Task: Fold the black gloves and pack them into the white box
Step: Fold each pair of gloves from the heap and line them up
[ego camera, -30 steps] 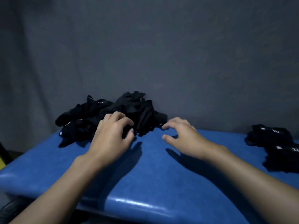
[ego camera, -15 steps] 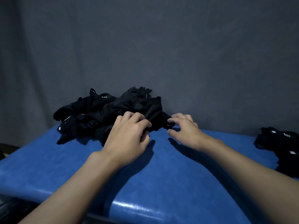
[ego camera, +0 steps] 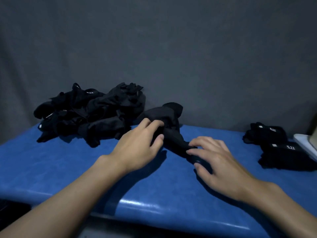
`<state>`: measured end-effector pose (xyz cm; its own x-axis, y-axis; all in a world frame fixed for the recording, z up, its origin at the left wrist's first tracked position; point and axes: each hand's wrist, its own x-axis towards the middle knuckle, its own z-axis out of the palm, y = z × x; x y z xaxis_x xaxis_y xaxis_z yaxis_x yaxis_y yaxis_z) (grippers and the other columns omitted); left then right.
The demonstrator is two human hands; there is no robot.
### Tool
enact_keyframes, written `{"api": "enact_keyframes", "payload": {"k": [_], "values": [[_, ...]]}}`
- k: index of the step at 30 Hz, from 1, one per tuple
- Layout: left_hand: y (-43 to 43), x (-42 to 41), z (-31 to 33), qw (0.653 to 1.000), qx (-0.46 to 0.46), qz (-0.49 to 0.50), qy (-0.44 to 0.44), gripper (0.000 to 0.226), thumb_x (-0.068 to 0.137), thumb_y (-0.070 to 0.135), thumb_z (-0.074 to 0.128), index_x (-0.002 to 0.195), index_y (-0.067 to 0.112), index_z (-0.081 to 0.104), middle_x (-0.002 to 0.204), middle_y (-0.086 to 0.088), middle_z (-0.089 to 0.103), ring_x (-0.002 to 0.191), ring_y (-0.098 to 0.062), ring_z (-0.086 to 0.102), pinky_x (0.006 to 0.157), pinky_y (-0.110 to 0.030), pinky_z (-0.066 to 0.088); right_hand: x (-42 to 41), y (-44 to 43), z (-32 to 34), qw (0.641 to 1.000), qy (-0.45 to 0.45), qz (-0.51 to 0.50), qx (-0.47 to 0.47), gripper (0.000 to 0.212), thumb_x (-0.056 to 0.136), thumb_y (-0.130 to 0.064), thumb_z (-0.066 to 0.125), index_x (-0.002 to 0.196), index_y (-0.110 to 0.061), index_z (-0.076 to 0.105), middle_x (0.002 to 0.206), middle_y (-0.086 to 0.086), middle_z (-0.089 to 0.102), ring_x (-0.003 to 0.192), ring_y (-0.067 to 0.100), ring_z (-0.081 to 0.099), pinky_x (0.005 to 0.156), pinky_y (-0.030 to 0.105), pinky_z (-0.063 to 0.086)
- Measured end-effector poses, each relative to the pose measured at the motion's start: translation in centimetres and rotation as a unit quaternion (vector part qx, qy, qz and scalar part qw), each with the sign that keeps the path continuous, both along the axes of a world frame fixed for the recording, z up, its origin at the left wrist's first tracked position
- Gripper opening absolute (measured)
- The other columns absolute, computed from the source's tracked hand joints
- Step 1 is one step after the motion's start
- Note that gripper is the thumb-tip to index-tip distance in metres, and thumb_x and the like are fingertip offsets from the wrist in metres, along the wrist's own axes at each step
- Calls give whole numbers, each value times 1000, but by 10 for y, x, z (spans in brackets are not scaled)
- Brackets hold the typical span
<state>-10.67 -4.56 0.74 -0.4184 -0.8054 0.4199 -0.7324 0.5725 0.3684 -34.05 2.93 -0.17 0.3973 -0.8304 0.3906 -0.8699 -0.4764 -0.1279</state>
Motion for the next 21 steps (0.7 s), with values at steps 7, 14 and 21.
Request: {"api": "enact_keyframes", "payload": {"k": [7, 14, 21], "values": [[0, -3, -6, 997, 60, 42, -8, 28, 95, 54, 43, 88, 34, 61, 91, 7, 52, 90, -19, 56, 84, -41, 50, 3, 5, -5, 991, -129, 14, 40, 13, 88, -20, 58, 95, -31, 56, 112, -24, 55, 115, 1, 47, 99, 23, 32], [-5, -4, -16, 996, 66, 56, -15, 28, 89, 53, 58, 87, 25, 55, 101, 5, 47, 99, -18, 51, 89, -38, 47, -3, -19, -16, 949, -238, -131, 159, 54, 86, -69, 35, 133, -44, 40, 137, -12, 52, 132, 15, 43, 110, 43, 36], [-7, -3, -16, 989, 82, 43, -116, 34, 94, 45, 51, 124, 31, 58, 117, 7, 52, 115, -20, 49, 101, -40, 38, 6, -25, -12, 946, -266, -128, 132, 12, 88, -47, 59, 94, -38, 62, 89, -20, 67, 90, 3, 62, 101, 44, 42]]}}
